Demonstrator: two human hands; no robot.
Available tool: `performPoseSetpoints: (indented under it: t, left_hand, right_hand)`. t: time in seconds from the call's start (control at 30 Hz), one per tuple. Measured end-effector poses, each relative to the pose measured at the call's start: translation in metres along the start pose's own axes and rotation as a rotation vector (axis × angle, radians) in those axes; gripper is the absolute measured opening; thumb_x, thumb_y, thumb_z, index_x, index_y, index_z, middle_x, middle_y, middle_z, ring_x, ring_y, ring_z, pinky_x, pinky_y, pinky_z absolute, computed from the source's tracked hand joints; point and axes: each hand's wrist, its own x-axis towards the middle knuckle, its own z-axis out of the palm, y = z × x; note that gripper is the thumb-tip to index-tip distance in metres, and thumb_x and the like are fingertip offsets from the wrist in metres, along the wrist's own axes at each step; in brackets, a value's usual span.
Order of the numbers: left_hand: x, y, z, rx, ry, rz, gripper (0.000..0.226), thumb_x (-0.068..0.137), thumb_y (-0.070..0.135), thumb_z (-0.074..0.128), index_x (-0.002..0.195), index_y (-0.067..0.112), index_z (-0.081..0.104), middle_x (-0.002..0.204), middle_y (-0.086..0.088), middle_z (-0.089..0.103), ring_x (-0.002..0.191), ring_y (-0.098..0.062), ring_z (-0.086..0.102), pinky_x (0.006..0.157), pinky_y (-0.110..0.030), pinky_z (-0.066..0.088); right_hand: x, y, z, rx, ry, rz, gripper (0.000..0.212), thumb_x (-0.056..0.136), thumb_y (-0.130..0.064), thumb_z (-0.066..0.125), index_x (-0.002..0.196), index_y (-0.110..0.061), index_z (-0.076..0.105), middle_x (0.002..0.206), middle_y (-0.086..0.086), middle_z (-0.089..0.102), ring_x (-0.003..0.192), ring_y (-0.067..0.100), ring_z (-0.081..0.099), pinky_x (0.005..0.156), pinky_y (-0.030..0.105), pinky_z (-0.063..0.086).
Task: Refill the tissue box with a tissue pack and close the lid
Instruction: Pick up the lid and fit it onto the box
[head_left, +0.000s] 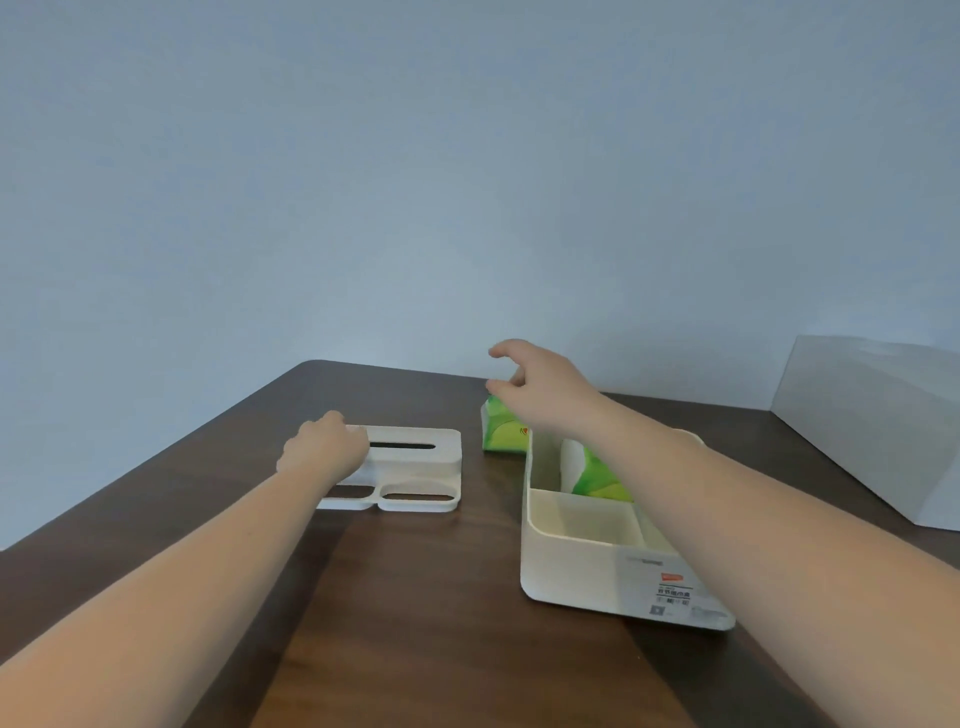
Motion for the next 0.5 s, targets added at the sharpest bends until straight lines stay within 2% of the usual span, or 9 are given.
performPoseSetpoints:
  t: [0.07, 0.1, 0.17, 0.23, 0.33, 0.4, 0.5]
  left_hand:
    - [0.003, -0.008, 0.002, -0.060, -0.018, -0.011, 0.053, 0.094, 0.032, 0.036, 0.143, 0.011, 0.038, 0.141, -0.015, 0.049, 0.125, -0.036, 0.049, 0.097, -0.041, 0.042]
    - [0.003, -0.011, 0.002, -0.086, -0.018, -0.013, 0.053, 0.095, 0.031, 0.037, 0.143, 0.010, 0.038, 0.140, -0.016, 0.050, 0.124, -0.036, 0.050, 0.096, -0.040, 0.043]
    - [0.004, -0.014, 0.003, -0.115, -0.012, -0.017, 0.053, 0.095, 0.030, 0.038, 0.143, 0.010, 0.038, 0.138, -0.015, 0.052, 0.123, -0.035, 0.051, 0.092, -0.038, 0.043]
    - [0.006, -0.017, 0.004, -0.128, -0.005, -0.014, 0.051, 0.094, 0.029, 0.038, 0.141, 0.009, 0.040, 0.135, -0.015, 0.054, 0.120, -0.034, 0.053, 0.085, -0.036, 0.041]
    - [0.009, -0.020, 0.002, -0.135, -0.012, -0.009, 0.049, 0.094, 0.026, 0.039, 0.138, 0.007, 0.043, 0.131, -0.014, 0.057, 0.117, -0.033, 0.054, 0.081, -0.033, 0.039]
    - [0.011, -0.023, 0.001, -0.156, -0.010, -0.005, 0.047, 0.093, 0.025, 0.039, 0.136, 0.006, 0.046, 0.128, -0.015, 0.058, 0.115, -0.033, 0.055, 0.081, -0.034, 0.040]
    - [0.009, -0.024, 0.000, -0.236, 0.001, -0.003, 0.046, 0.093, 0.022, 0.040, 0.132, 0.001, 0.049, 0.129, -0.019, 0.059, 0.117, -0.034, 0.056, 0.089, -0.038, 0.046]
  right_hand:
    - [0.008, -0.013, 0.018, -0.061, -0.095, 0.033, 0.051, 0.095, -0.028, 0.049, 0.144, -0.021, 0.037, 0.138, 0.004, 0.052, 0.123, 0.024, 0.053, 0.098, 0.032, 0.042]
    - [0.012, -0.018, 0.026, -0.088, -0.166, 0.065, 0.053, 0.095, -0.027, 0.048, 0.145, -0.021, 0.035, 0.144, 0.004, 0.046, 0.120, 0.026, 0.055, 0.098, 0.032, 0.045]
    - [0.017, -0.028, 0.044, -0.138, -0.313, 0.145, 0.055, 0.094, -0.023, 0.046, 0.147, -0.020, 0.031, 0.144, 0.008, 0.043, 0.108, 0.029, 0.063, 0.092, 0.036, 0.054]
    - [0.022, -0.036, 0.059, -0.217, -0.408, 0.187, 0.055, 0.093, -0.022, 0.044, 0.146, -0.015, 0.033, 0.141, 0.012, 0.046, 0.110, 0.033, 0.063, 0.092, 0.041, 0.056]
    - [0.027, -0.043, 0.069, -0.331, -0.453, 0.184, 0.048, 0.096, -0.023, 0.043, 0.141, -0.006, 0.040, 0.139, 0.014, 0.050, 0.114, 0.030, 0.058, 0.096, 0.035, 0.052]
    - [0.030, -0.044, 0.071, -0.358, -0.474, 0.195, 0.046, 0.098, -0.025, 0.042, 0.139, -0.005, 0.044, 0.140, 0.012, 0.049, 0.104, 0.026, 0.053, 0.096, 0.034, 0.047]
    - [0.037, -0.038, 0.078, -0.300, -0.478, 0.260, 0.044, 0.096, -0.026, 0.045, 0.135, -0.005, 0.048, 0.137, 0.013, 0.051, 0.108, 0.029, 0.058, 0.097, 0.037, 0.048]
